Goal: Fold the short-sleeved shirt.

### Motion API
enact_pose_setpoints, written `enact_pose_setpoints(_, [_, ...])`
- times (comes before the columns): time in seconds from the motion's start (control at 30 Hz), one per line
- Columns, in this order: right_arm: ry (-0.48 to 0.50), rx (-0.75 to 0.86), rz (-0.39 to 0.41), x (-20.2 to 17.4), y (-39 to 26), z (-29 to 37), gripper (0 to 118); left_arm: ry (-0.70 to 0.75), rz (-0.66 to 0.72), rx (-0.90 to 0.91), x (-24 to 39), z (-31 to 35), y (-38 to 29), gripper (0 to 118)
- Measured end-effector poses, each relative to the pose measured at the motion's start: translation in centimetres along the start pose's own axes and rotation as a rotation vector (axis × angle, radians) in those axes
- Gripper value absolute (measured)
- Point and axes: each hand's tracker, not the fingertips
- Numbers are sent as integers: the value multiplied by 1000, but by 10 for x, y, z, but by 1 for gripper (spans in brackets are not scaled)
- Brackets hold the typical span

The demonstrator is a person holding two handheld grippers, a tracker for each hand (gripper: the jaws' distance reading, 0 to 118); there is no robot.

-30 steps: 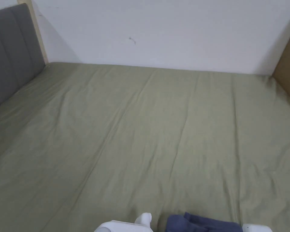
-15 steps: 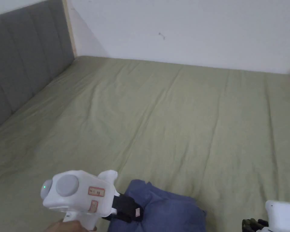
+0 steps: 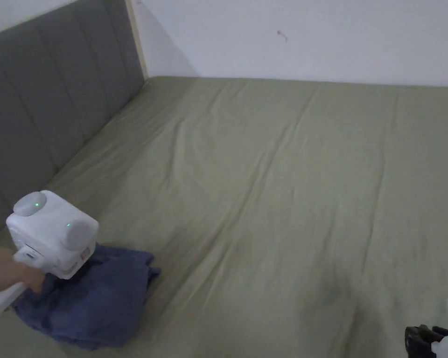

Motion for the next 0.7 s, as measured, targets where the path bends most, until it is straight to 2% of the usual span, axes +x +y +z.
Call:
enact_pose_setpoints(0.1, [-10, -15, 9, 2, -6, -6, 4, 136, 24, -33, -6, -21, -2, 25])
enact_pose_setpoints(0.13, [-16, -31, 17, 2, -7, -9, 4, 167, 21, -36, -5, -24, -6, 28])
enact_pose_setpoints(0.17, [-18, -37, 17, 2, -8, -11, 4, 186, 34, -26, -5, -26, -8, 45])
enact_pose_setpoints(0.23, [-13, -46, 10, 4, -11, -12, 4, 242, 67, -2, -7, -27, -15, 91])
enact_pose_setpoints(0.27, [-7, -51, 5, 5, -10, -13, 4, 293, 73, 10, -8, -23, -18, 109])
enact_pose_setpoints(0.33, [-1, -55, 6, 5, -10, -12, 4, 294, 95, 69, -12, -6, -24, 111])
enact_pose_setpoints(0.4, [-1, -50, 17, 5, -10, -11, 4, 187, 154, 109, -17, 16, -27, 111])
enact_pose_setpoints(0.43, [-1, -47, 19, 6, -9, -10, 4, 153, 192, 126, -16, 30, -29, 108])
enact_pose_setpoints(0.47, [7, -43, 16, 7, -9, -8, 4, 112, 217, 148, -13, 45, -31, 91])
enact_pose_setpoints(0.5, [15, -39, 10, 8, -9, -5, 4, 62, 238, 186, -9, 58, -34, 58])
enact_pose_setpoints(0.53, [22, -31, 0, 10, -10, -3, 4, -16, 262, 214, -4, 73, -35, 18])
enact_pose_setpoints(0.57, [27, -25, -5, 12, -11, 0, 4, -93, 316, 245, 5, 88, -38, 0])
enact_pose_setpoints(0.63, [27, -14, -11, 15, -14, 5, 4, -246, 352, 339, 31, 113, -45, 0])
enact_pose_setpoints(0.7, [26, -5, -16, 19, -16, 10, 4, -310, 336, 388, 58, 131, -45, 0])
